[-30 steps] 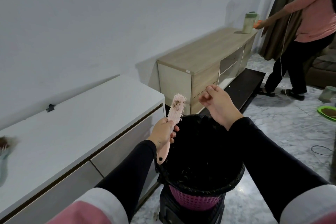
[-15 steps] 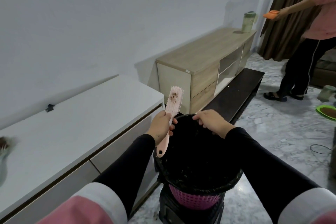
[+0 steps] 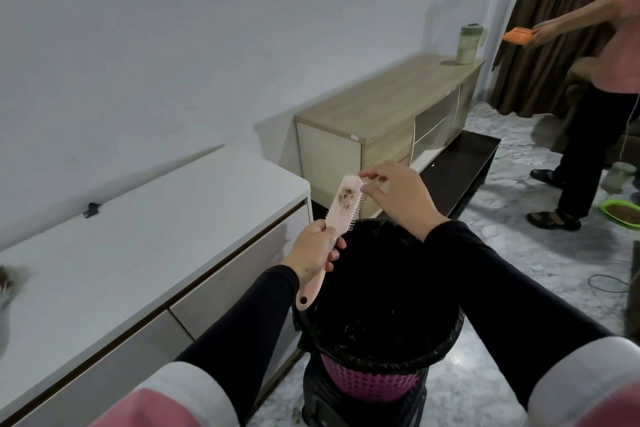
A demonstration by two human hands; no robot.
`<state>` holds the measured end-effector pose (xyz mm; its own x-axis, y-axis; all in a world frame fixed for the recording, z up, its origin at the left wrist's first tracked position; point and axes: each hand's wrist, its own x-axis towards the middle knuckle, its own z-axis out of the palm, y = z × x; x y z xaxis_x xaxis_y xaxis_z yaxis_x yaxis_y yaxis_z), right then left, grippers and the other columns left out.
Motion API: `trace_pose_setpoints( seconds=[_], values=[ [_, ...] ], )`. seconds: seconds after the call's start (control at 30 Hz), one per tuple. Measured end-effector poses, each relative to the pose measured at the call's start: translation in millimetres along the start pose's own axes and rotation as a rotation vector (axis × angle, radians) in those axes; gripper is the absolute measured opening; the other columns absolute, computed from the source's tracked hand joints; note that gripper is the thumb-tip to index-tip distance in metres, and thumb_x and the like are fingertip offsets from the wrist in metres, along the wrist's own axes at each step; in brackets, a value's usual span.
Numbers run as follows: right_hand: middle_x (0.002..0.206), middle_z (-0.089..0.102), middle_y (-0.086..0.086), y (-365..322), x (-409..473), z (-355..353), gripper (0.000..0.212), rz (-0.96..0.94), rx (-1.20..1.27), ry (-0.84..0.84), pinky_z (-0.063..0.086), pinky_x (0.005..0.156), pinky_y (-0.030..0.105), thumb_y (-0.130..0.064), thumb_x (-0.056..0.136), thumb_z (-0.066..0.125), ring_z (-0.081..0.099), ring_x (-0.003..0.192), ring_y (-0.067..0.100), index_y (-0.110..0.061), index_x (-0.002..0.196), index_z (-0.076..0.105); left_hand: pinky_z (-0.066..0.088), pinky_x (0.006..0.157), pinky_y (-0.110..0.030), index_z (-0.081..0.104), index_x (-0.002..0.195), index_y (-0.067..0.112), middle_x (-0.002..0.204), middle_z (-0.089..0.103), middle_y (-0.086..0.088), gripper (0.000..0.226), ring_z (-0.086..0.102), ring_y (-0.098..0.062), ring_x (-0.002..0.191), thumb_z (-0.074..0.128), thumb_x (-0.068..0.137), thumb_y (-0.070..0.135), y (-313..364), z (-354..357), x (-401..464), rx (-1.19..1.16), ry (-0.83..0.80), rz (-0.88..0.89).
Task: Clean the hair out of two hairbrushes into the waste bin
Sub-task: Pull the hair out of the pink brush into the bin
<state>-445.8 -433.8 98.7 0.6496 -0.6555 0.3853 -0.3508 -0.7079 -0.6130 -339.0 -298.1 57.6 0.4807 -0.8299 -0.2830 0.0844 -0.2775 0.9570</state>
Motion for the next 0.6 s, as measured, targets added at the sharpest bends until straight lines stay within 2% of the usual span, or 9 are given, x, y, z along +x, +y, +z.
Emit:
trace_pose_setpoints(
  seconds=[0.1,0.17,0.23,0.3,0.33,0.43,0.5,0.6],
  values=[
    [0.105,0.063,-0.005,6.3,-0.4,6.2,0.028,-0.094,-0.174,0.021,0.040,0.088,0.024,-0.029,0.088,0.063,0.054,0.105,0.014,-0.021,0.114,0.069,0.029,0.041,-0.019,0.050,0.115,0.008,0.072,0.051,-0.002,0.024,0.036,-0.009,0.048,0.034,0.098,0.012,2.2,5.0,-1.8,-0.004,-0.009,0.001],
    [0.096,0.069,0.000,9.8,-2.9,11.2,0.017,-0.172,-0.162,0.153,0.048,0.082,0.030,-0.024,0.086,0.066,0.058,0.094,0.018,-0.016,0.098,0.076,0.028,0.040,-0.018,0.051,0.110,0.009,0.071,0.050,-0.002,0.022,0.035,-0.007,0.045,0.034,0.097,0.011,4.3,9.0,-2.5,-0.028,-0.010,-0.008],
    [0.085,0.071,-0.001,13.3,-4.2,14.9,0.011,-0.228,-0.174,0.258,0.044,0.075,0.023,-0.021,0.083,0.070,0.054,0.087,0.014,-0.014,0.084,0.078,0.027,0.038,-0.018,0.051,0.104,0.011,0.070,0.049,-0.002,0.020,0.034,-0.007,0.042,0.033,0.095,0.009,6.3,11.8,-3.9,-0.056,-0.017,-0.024],
    [0.084,0.069,0.000,17.4,-3.5,19.0,0.009,-0.219,-0.178,0.300,0.043,0.079,0.024,-0.022,0.081,0.071,0.053,0.090,0.015,-0.016,0.081,0.077,0.026,0.038,-0.018,0.051,0.099,0.013,0.069,0.049,-0.003,0.019,0.034,-0.007,0.042,0.033,0.094,0.008,6.7,12.5,-5.4,-0.068,-0.035,-0.035],
    [0.087,0.067,0.001,18.5,-3.7,22.5,0.009,-0.127,-0.119,0.293,0.045,0.084,0.029,-0.024,0.081,0.071,0.055,0.093,0.019,-0.018,0.082,0.077,0.026,0.038,-0.018,0.050,0.097,0.013,0.069,0.049,-0.003,0.019,0.034,-0.007,0.042,0.033,0.094,0.007,6.5,12.4,-6.1,-0.068,-0.050,-0.036],
    [0.095,0.060,-0.003,9.0,-6.1,28.4,0.011,0.303,0.336,0.216,0.043,0.099,0.044,-0.030,0.084,0.066,0.054,0.111,0.026,-0.034,0.077,0.074,0.026,0.038,-0.018,0.048,0.095,0.011,0.070,0.048,-0.004,0.018,0.033,-0.008,0.043,0.031,0.096,0.009,7.2,12.0,-7.4,-0.087,-0.087,-0.038],
    [0.090,0.062,-0.011,2.5,-8.2,30.7,0.016,0.420,0.511,0.166,0.037,0.106,0.038,-0.027,0.090,0.058,0.050,0.119,0.023,-0.029,0.088,0.074,0.026,0.039,-0.018,0.047,0.097,0.011,0.071,0.048,-0.004,0.018,0.033,-0.009,0.045,0.030,0.097,0.011,6.7,11.8,-7.3,-0.084,-0.093,-0.048],
    [0.099,0.062,-0.007,-2.0,-6.7,29.3,0.018,0.484,0.735,0.103,0.033,0.096,0.024,-0.018,0.096,0.050,0.051,0.113,0.015,-0.016,0.104,0.066,0.027,0.040,-0.018,0.047,0.102,0.010,0.071,0.048,-0.004,0.018,0.033,-0.009,0.046,0.030,0.098,0.012,4.4,11.5,-5.6,-0.067,-0.074,-0.060]
  ],
)
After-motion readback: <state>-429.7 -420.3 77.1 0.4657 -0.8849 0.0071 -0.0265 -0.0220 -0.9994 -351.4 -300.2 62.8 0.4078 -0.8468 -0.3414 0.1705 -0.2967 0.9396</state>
